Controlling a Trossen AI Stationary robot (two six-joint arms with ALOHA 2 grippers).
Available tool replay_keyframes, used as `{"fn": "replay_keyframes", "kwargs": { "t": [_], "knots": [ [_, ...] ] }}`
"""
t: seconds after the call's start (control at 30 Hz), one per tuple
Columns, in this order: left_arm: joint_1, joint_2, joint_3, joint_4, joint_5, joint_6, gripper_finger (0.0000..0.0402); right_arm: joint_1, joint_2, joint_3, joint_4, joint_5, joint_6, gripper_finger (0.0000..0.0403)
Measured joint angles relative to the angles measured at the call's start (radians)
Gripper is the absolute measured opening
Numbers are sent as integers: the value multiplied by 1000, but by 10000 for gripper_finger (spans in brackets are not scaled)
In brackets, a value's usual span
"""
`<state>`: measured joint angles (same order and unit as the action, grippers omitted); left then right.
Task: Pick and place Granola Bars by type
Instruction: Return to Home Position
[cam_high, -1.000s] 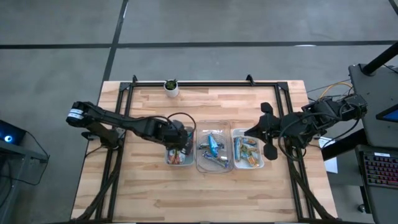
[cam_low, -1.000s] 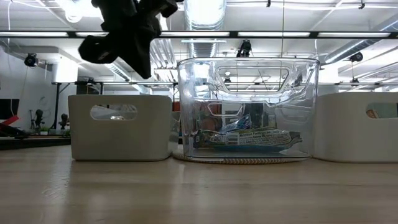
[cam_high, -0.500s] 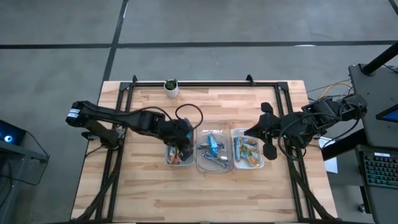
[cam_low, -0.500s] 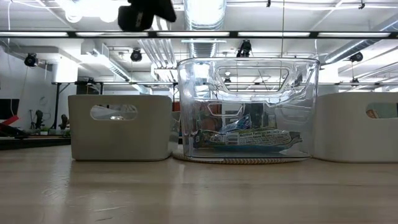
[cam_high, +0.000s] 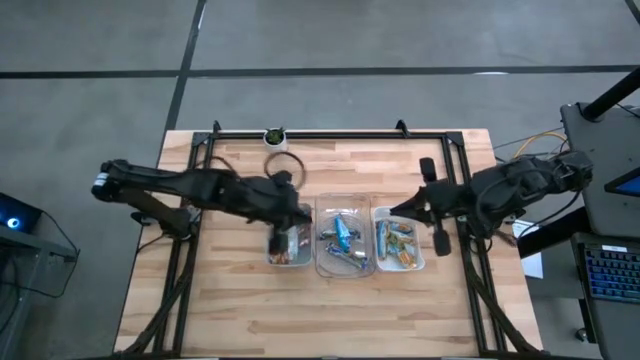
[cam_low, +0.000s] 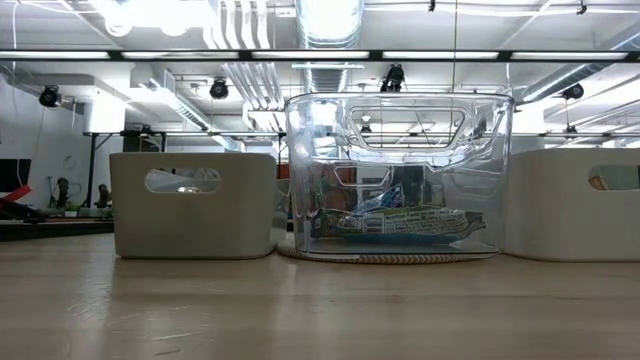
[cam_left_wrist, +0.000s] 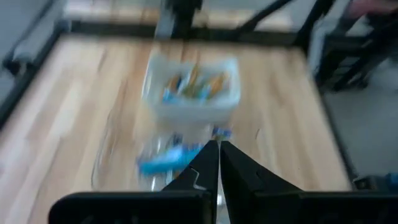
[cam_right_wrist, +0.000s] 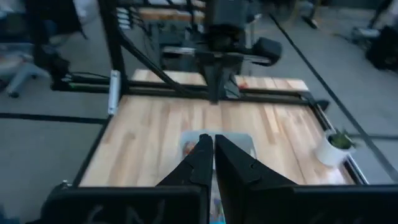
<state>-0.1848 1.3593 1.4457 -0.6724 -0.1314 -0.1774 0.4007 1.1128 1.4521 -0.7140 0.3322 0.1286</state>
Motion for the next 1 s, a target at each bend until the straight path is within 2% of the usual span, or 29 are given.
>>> {"fn": "replay_keyframes", "kwargs": {
  "t": [0.1,0.2,0.37,0.57,0.77,1.0],
  "knots": [
    [0,-85,-54,112,46,68,0,0,-29,-12,51,-36,-49,9],
    [-1,-174,-122,272,112,148,0,-36,-65,-43,188,-100,-93,9],
    [7,-288,-239,473,133,167,0,-202,-119,-107,341,-370,-120,9],
    [23,-373,-353,489,156,134,0,-416,-149,-186,366,-643,-154,9],
    [60,-470,-459,479,186,94,0,-547,-258,-310,350,-671,-142,9],
    [61,-566,-519,474,183,-14,0,-572,-471,-538,355,-670,-76,9]
  ]
}}
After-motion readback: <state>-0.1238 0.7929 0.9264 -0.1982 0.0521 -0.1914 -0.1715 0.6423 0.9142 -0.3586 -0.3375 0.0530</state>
